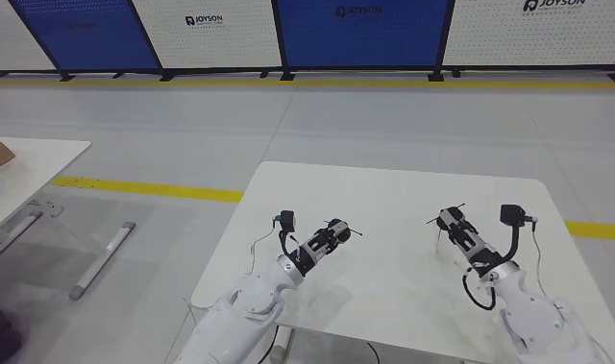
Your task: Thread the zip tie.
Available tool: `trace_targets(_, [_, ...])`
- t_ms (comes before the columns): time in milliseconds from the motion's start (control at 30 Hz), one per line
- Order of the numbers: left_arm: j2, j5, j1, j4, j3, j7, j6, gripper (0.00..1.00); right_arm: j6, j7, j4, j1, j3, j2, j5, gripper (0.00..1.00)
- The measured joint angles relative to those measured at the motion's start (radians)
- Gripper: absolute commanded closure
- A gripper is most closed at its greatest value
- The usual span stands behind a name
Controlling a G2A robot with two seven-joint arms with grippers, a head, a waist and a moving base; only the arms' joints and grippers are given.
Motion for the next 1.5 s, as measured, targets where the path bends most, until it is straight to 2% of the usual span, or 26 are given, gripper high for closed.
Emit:
trace_targets(333, [0.0,0.0,0.0,0.0,0.0,0.0,0.0,1.0,-0.003,-0.008,-0.003,-0.002,0.0,-0.001,-0.007,1.0])
trace_targets(533, [0.0,0.002,0.0,-0.001,0.002,0.004,0.002,1.0,-0.043,-0.075,0.006,-0.005,-0.054,-0.015,-0.021,1.0])
trace_targets(767, [-0.013,0.077,-0.006,-0.003,0.054,0.091,-0.012,1.0,-0.069,-0.14,0.027,0.01,-0.108,-0.033,-0.032,1.0])
trace_targets(967, [-0.034,0.141,-0.048,0.032,0.13,0.181,-0.006,1.0,-0.066,-0.163,0.03,0.011,-0.117,-0.038,-0.044,1.0])
trace_targets(1500, [-0.034,0.141,-0.049,0.034,0.131,0.183,-0.007,1.0,-0.067,-0.162,0.03,0.011,-0.117,-0.038,-0.043,1.0])
